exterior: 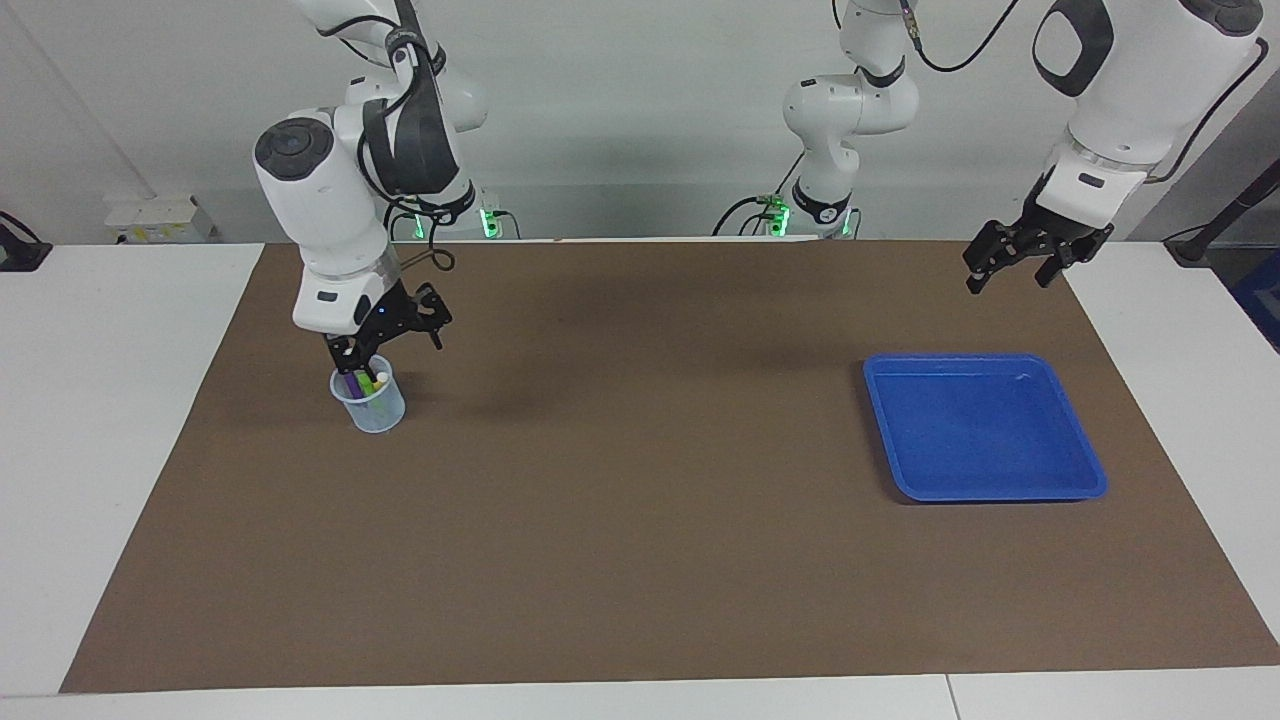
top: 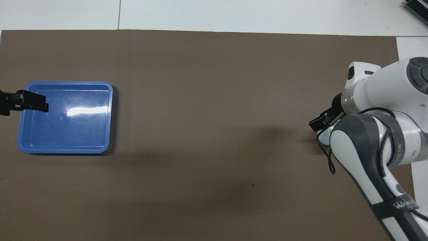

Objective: Right arm passes pens to left for tray arrangement

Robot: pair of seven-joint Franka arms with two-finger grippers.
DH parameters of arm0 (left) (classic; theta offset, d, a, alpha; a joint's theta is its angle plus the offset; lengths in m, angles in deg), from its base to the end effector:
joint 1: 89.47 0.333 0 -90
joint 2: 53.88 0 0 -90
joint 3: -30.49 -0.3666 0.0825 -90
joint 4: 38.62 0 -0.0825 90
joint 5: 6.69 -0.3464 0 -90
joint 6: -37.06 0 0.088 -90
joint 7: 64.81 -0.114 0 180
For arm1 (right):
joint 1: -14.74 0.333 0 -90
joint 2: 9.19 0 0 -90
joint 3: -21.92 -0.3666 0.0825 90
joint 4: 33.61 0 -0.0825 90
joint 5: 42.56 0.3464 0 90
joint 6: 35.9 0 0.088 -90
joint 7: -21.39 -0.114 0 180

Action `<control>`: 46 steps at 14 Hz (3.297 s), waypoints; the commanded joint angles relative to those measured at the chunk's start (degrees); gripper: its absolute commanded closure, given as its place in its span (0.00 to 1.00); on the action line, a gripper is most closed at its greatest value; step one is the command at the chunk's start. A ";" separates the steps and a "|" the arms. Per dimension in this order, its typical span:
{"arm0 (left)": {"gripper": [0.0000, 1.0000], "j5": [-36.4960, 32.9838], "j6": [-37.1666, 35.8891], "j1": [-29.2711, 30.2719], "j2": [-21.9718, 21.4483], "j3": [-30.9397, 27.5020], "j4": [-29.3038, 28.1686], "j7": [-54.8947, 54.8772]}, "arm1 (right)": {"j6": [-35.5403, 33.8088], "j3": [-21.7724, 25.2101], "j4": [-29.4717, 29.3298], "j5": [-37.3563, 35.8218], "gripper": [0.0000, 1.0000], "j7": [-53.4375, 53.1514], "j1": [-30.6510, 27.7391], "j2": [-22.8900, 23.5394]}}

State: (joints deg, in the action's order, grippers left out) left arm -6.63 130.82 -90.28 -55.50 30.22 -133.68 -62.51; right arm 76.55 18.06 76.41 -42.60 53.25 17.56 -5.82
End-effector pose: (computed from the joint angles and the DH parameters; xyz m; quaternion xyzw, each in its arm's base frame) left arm 0.5114 -0.0049 0.6498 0.9999 0.0154 0.0028 0.0007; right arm 0.5371 0.0621 0.5170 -0.9439 -0.3301 0.0076 0.0034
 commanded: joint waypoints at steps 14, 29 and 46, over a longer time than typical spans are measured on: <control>0.00 10.04 9.23 -4.28 -6.29 0.89 -12.32 13.69 | 9.90 -0.01 11.53 -0.84 0.12 31.59 -4.23 -0.21; 0.00 12.59 15.76 -7.09 -7.96 0.97 -16.91 24.15 | 6.74 0.08 11.18 -1.72 0.70 31.24 -5.90 -0.38; 0.00 53.97 46.60 -14.56 -10.34 1.06 -38.00 34.52 | -5.29 -0.18 -4.62 -0.49 1.00 26.00 -6.26 -2.57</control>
State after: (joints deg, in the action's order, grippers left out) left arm 43.49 174.27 -102.73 -64.27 31.85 -169.10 -29.71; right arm 74.67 18.46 75.54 -43.41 82.79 11.75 -6.59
